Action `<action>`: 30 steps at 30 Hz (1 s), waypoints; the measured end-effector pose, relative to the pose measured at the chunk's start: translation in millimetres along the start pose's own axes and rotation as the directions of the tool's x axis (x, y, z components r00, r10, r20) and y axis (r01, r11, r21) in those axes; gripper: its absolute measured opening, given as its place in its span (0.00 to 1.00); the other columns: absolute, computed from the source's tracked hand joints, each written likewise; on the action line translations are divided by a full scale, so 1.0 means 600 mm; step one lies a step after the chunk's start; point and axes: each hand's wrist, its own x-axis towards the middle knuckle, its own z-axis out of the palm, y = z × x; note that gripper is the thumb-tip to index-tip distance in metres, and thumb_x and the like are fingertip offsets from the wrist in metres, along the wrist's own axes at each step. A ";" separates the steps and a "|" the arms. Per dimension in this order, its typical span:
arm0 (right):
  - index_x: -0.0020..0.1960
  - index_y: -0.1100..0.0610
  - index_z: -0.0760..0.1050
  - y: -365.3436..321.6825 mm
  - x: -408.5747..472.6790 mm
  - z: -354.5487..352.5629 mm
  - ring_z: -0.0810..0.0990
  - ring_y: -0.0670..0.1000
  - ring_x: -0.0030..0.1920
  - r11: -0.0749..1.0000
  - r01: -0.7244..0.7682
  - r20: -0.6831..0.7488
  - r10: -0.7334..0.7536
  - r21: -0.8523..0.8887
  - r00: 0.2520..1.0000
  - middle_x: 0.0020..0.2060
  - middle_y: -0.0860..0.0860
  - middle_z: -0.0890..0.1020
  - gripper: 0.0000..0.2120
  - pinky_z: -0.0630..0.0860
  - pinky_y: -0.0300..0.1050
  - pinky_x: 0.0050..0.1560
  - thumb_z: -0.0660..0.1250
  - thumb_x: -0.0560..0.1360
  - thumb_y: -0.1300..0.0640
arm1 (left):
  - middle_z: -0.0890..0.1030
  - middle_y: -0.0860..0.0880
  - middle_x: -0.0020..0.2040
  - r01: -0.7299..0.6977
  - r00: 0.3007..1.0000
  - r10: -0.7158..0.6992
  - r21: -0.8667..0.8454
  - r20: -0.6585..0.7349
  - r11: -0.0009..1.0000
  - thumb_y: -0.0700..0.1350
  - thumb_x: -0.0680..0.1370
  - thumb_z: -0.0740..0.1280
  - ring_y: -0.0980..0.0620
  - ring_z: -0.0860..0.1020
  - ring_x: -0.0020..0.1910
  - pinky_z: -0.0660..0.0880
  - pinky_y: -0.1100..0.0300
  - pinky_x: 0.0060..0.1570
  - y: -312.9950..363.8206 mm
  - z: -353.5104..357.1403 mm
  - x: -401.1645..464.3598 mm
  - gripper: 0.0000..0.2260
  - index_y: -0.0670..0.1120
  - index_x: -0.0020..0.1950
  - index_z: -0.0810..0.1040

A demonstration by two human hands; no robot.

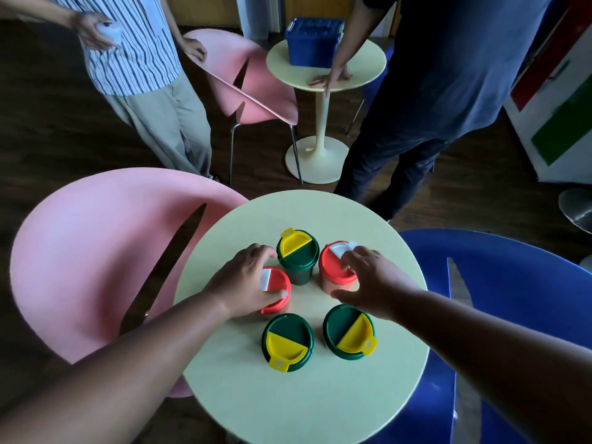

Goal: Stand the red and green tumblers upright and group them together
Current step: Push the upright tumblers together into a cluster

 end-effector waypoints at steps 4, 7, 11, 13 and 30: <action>0.61 0.48 0.70 -0.004 -0.034 0.014 0.76 0.51 0.49 0.999 0.011 0.147 -0.005 -0.040 0.989 0.54 0.46 0.77 0.23 0.76 0.47 0.48 0.67 0.72 0.37 | 0.71 0.53 0.69 0.040 0.996 -0.039 -0.011 0.078 0.999 0.63 0.64 0.74 0.51 0.71 0.67 0.71 0.54 0.64 0.005 0.009 -0.023 0.38 0.55 0.70 0.66; 0.68 0.47 0.65 -0.009 -0.048 0.031 0.77 0.54 0.57 0.998 0.004 0.220 0.009 -0.057 0.975 0.61 0.48 0.76 0.37 0.78 0.50 0.51 0.67 0.66 0.30 | 0.72 0.52 0.69 0.101 0.994 -0.098 -0.059 0.047 0.993 0.58 0.65 0.78 0.51 0.71 0.67 0.70 0.56 0.65 0.014 0.016 -0.025 0.38 0.54 0.70 0.67; 0.72 0.51 0.59 -0.017 -0.063 0.052 0.76 0.57 0.59 0.991 -0.016 0.302 0.055 -0.131 0.952 0.60 0.53 0.74 0.51 0.77 0.51 0.52 0.72 0.58 0.27 | 0.73 0.50 0.70 0.182 0.983 -0.182 -0.110 0.010 0.977 0.57 0.62 0.80 0.50 0.72 0.68 0.71 0.56 0.65 0.016 0.022 -0.024 0.42 0.52 0.71 0.66; 0.74 0.53 0.58 -0.023 -0.067 0.061 0.77 0.58 0.58 0.987 -0.024 0.310 0.073 -0.162 0.948 0.61 0.55 0.73 0.54 0.78 0.53 0.52 0.74 0.58 0.29 | 0.74 0.50 0.70 0.185 0.982 -0.186 -0.116 -0.001 0.976 0.58 0.61 0.80 0.49 0.73 0.67 0.73 0.54 0.63 0.015 0.024 -0.024 0.43 0.52 0.70 0.65; 0.69 0.54 0.58 -0.011 -0.062 0.068 0.76 0.55 0.50 0.992 -0.123 0.058 0.124 -0.016 0.991 0.52 0.54 0.77 0.46 0.79 0.51 0.47 0.77 0.60 0.41 | 0.74 0.52 0.66 0.150 0.988 -0.148 -0.078 0.034 0.986 0.59 0.60 0.80 0.48 0.75 0.61 0.75 0.54 0.56 0.024 0.012 -0.005 0.41 0.54 0.67 0.63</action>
